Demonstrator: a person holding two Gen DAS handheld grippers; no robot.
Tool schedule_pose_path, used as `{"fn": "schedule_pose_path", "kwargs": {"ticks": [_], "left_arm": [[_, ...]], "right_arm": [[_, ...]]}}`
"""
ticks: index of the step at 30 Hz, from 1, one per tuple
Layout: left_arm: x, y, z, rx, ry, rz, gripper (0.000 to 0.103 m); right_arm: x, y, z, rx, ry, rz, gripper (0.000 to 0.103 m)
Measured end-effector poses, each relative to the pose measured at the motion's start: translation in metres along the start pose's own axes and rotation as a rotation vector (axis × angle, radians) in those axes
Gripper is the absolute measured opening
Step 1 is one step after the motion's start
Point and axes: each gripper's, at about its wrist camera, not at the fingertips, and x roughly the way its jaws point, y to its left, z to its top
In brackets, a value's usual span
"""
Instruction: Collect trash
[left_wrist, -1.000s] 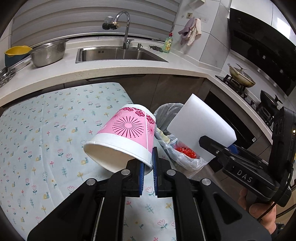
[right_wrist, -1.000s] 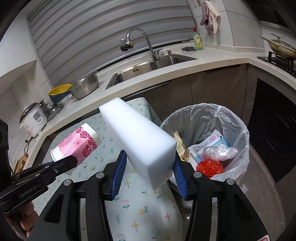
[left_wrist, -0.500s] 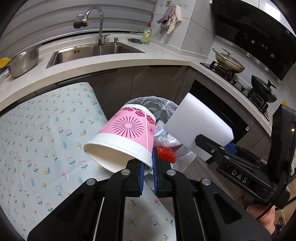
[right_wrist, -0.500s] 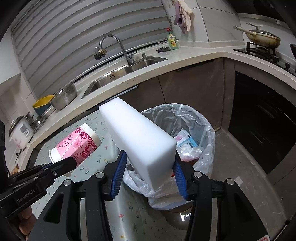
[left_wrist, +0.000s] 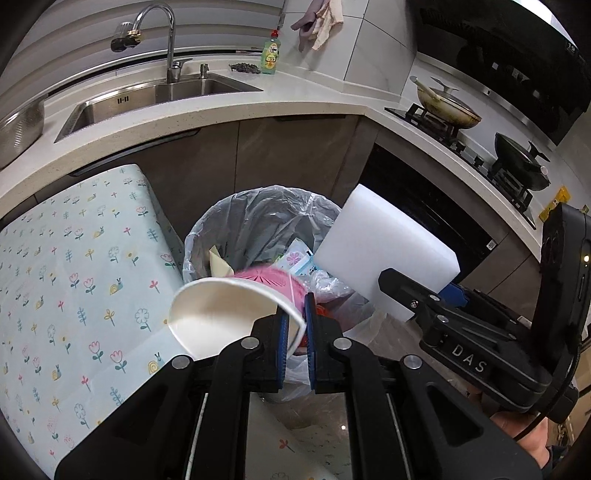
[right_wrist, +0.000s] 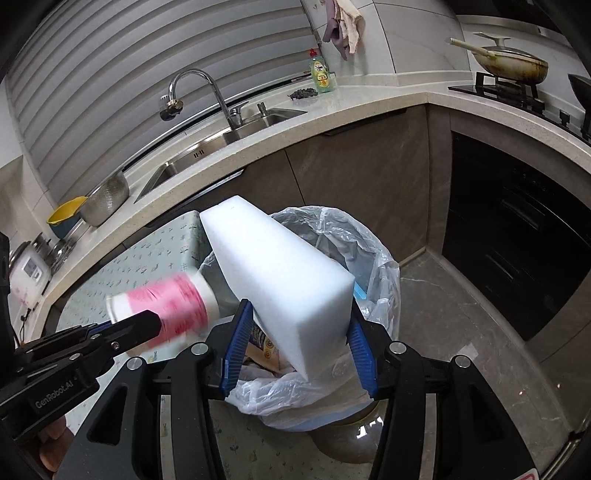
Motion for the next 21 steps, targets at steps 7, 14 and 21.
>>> {"fn": "schedule_pose_path", "kwargs": {"ticks": [7,14,21], "left_arm": [[0.010,0.008,0.009,0.002,-0.028,0.054,0.049],[0.003,0.024,0.008,-0.023,-0.047,0.097,0.062],[-0.018,0.034,-0.001,-0.056,-0.090,0.168,0.086]], "right_arm": [[0.017,0.009,0.015,-0.016,-0.013,-0.010,0.065],[0.018,0.011,0.014,-0.013,-0.023,-0.014,0.074],[0.003,0.018,0.006,-0.050,-0.021,-0.061,0.084]]}}
